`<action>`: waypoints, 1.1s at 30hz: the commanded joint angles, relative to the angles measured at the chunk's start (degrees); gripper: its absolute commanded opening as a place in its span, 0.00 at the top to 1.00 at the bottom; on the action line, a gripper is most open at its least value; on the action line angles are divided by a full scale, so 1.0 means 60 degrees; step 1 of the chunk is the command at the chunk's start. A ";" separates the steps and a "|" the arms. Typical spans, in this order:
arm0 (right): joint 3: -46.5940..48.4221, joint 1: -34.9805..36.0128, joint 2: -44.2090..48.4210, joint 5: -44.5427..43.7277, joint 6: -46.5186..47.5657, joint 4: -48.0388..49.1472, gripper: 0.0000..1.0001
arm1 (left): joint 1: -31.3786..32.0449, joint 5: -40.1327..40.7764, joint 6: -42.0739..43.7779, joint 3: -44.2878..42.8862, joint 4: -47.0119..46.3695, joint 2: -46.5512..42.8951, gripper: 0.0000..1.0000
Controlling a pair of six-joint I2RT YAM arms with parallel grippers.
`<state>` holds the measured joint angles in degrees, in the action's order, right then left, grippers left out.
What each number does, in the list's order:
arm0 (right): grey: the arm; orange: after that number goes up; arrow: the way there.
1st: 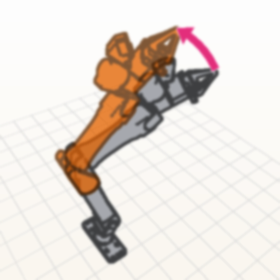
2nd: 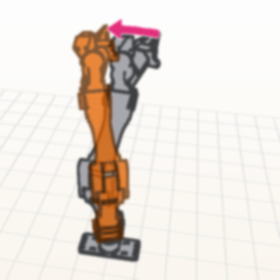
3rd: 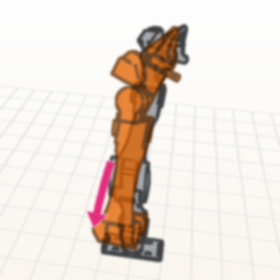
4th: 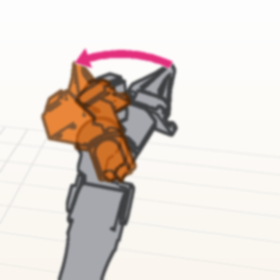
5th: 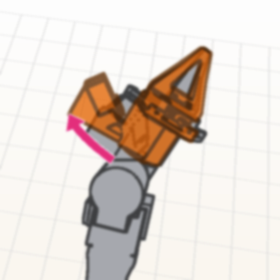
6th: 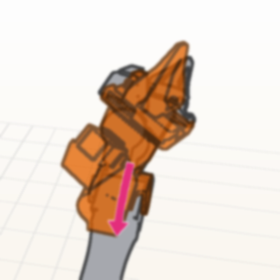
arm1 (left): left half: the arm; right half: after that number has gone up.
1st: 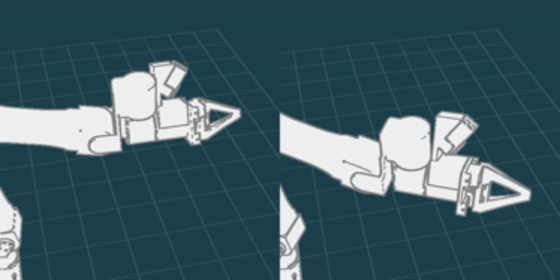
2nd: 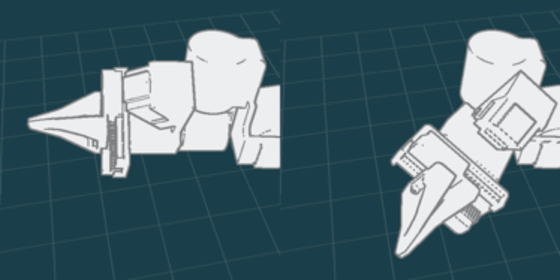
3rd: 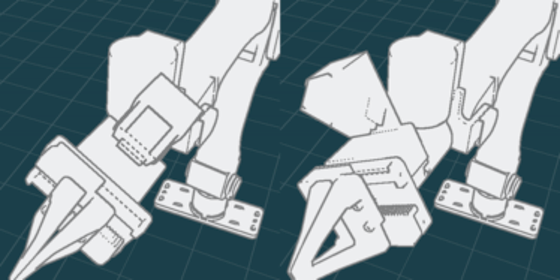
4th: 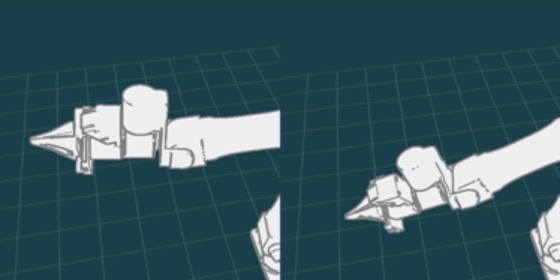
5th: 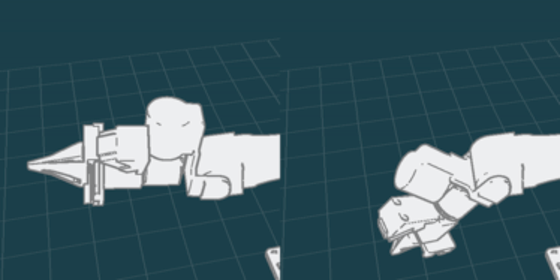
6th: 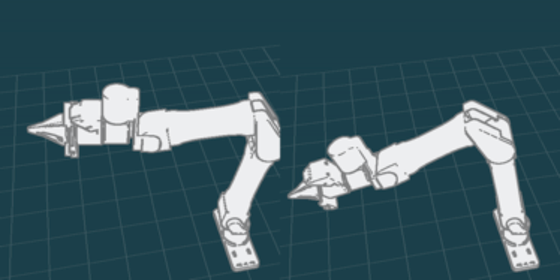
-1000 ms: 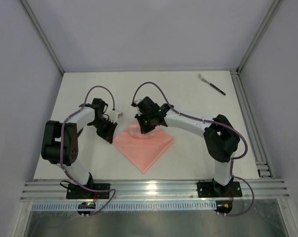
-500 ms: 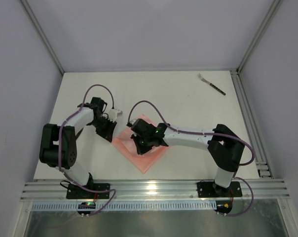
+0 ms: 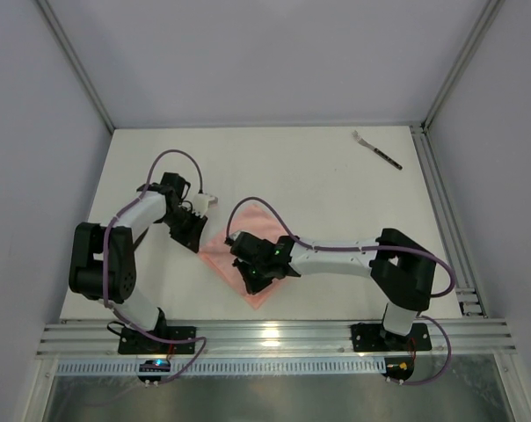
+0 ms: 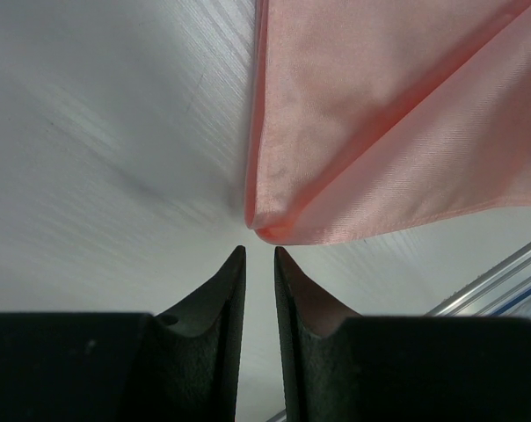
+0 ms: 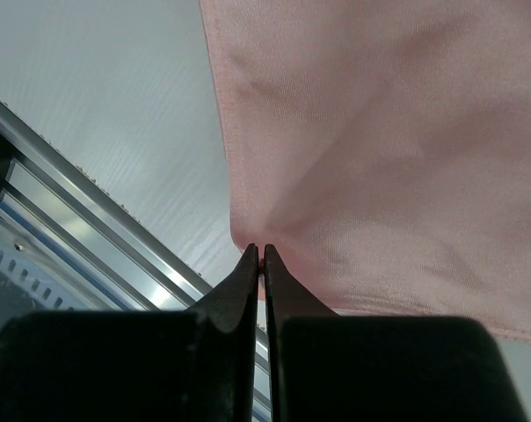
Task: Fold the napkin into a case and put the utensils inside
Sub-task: Fold the top corner of the square-folded napkin at the center of the board.
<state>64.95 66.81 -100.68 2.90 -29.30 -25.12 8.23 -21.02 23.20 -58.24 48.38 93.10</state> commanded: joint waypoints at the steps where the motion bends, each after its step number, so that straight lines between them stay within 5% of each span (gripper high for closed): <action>1: -0.0058 0.0086 0.0565 -0.0087 0.0005 -0.0001 0.96 | -0.0039 -0.0013 0.0176 0.0009 0.0125 -0.0399 0.79; 21: -0.0570 0.0218 0.0419 0.0484 0.0108 0.0539 0.96 | 0.0240 -0.0466 0.0409 -0.0357 0.0828 -0.1115 0.77; 33: -0.0863 0.0218 0.0184 0.0323 0.0210 0.0686 0.96 | 0.1587 -0.0117 0.0425 0.0199 0.0536 -0.0825 0.75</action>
<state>60.34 67.66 -99.29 5.26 -28.62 -22.68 17.26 -22.28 25.56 -58.04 52.82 86.94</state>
